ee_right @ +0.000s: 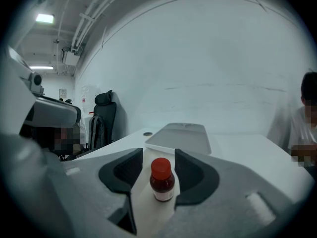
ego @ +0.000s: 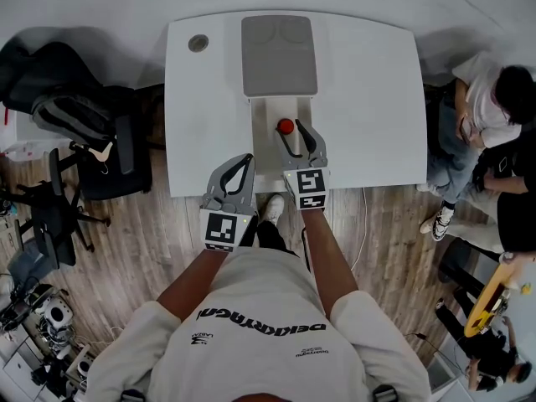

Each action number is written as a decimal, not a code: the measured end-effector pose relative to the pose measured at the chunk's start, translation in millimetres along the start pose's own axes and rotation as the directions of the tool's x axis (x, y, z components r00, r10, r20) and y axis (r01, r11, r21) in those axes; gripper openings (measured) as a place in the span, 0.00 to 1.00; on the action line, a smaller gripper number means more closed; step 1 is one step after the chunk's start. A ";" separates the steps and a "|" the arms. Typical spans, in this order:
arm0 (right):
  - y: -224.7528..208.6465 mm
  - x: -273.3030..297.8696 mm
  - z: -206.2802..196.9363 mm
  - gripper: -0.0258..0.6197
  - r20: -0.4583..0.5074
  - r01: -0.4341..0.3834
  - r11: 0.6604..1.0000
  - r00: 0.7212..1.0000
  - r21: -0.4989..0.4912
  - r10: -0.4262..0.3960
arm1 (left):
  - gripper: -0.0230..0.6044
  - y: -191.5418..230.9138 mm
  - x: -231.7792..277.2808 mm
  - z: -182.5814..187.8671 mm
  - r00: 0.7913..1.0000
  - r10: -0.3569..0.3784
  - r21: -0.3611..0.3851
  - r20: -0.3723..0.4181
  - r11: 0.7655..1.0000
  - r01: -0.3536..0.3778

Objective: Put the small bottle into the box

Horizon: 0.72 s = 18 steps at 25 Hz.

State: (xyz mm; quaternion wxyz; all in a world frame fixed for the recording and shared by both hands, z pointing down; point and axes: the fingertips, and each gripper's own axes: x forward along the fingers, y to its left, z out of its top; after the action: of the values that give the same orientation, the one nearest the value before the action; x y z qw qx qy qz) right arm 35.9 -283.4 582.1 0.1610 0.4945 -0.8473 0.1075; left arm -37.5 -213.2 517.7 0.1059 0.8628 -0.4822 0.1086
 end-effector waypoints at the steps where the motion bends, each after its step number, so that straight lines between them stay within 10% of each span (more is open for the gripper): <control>1: 1.1 -2.0 2.0 0.35 0.006 -0.002 1.000 1.000 0.003 0.002 | 0.04 -1.3 -0.9 1.0 1.000 -0.001 -0.001 0.003 1.000 0.001; 18: 19.1 -50.2 27.9 0.18 0.090 0.009 1.000 0.996 -0.011 -0.008 | 0.04 -27.1 -27.2 15.2 0.999 -0.015 0.025 0.048 1.000 0.014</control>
State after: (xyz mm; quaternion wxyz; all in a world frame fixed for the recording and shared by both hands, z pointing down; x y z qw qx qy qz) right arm 37.6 -243.3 536.8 0.1261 0.5017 -0.8521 0.0797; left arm -26.9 -181.7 493.3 0.0845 0.8699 -0.4770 0.0932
